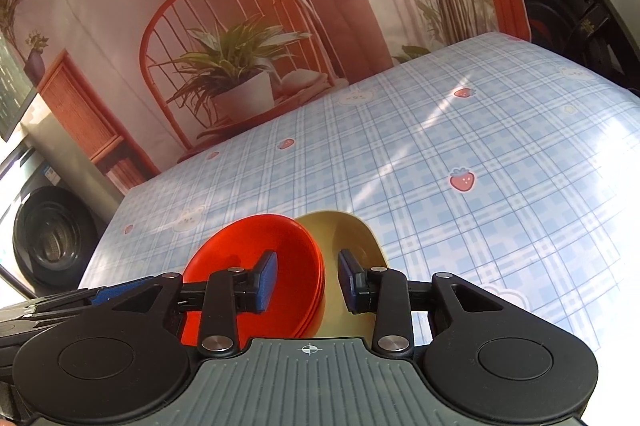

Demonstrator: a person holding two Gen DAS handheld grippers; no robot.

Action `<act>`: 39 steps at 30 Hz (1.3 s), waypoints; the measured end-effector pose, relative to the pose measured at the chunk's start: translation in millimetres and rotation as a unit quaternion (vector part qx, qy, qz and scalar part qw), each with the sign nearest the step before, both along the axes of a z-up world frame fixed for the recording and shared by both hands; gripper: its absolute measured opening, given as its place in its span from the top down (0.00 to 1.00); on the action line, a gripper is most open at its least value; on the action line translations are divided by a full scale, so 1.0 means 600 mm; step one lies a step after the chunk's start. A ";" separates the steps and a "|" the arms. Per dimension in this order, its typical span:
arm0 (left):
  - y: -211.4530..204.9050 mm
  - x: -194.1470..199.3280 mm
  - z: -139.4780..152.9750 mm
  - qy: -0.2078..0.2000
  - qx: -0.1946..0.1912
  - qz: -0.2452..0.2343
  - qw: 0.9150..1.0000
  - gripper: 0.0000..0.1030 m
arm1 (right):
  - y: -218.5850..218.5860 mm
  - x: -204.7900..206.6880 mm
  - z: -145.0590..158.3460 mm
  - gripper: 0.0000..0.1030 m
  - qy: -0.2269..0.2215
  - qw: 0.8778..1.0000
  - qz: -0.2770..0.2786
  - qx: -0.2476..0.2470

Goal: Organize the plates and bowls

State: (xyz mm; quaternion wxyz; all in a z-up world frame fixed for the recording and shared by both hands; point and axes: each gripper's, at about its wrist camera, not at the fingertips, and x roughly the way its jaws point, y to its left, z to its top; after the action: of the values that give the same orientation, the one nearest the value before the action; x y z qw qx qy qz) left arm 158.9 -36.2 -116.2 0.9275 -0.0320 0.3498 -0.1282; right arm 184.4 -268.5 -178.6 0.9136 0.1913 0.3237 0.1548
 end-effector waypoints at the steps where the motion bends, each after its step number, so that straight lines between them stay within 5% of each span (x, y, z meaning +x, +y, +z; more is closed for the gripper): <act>1: 0.000 -0.003 0.006 -0.006 0.007 0.003 1.000 0.54 | 0.000 -0.002 0.006 0.63 -0.004 1.000 0.000 -0.005; 7: 0.015 -0.028 0.051 -0.048 0.027 0.027 0.998 0.43 | 0.004 -0.026 0.058 0.38 -0.044 0.998 0.008 -0.038; 12: 0.019 -0.065 0.095 -0.094 0.047 0.034 0.994 0.24 | 0.004 -0.044 0.109 0.20 -0.082 0.995 0.007 -0.050; 14: 0.021 -0.081 0.113 -0.111 0.051 0.046 0.991 0.20 | 0.005 -0.053 0.128 0.07 -0.098 0.994 0.005 -0.057; 17: 0.022 -0.103 0.140 -0.133 0.061 0.067 0.987 0.19 | 0.007 -0.064 0.156 0.00 -0.115 0.992 0.008 -0.057; 39: 0.048 -0.227 0.274 -0.196 0.061 0.143 0.968 0.16 | 0.030 -0.169 0.288 0.00 -0.192 0.978 0.007 -0.085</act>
State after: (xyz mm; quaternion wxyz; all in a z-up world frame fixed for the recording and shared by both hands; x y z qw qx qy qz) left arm 22.8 -7.4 48.4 0.9868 0.0010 0.1605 0.0235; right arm 83.3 -250.8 -5.8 0.9704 0.0776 0.1556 0.1673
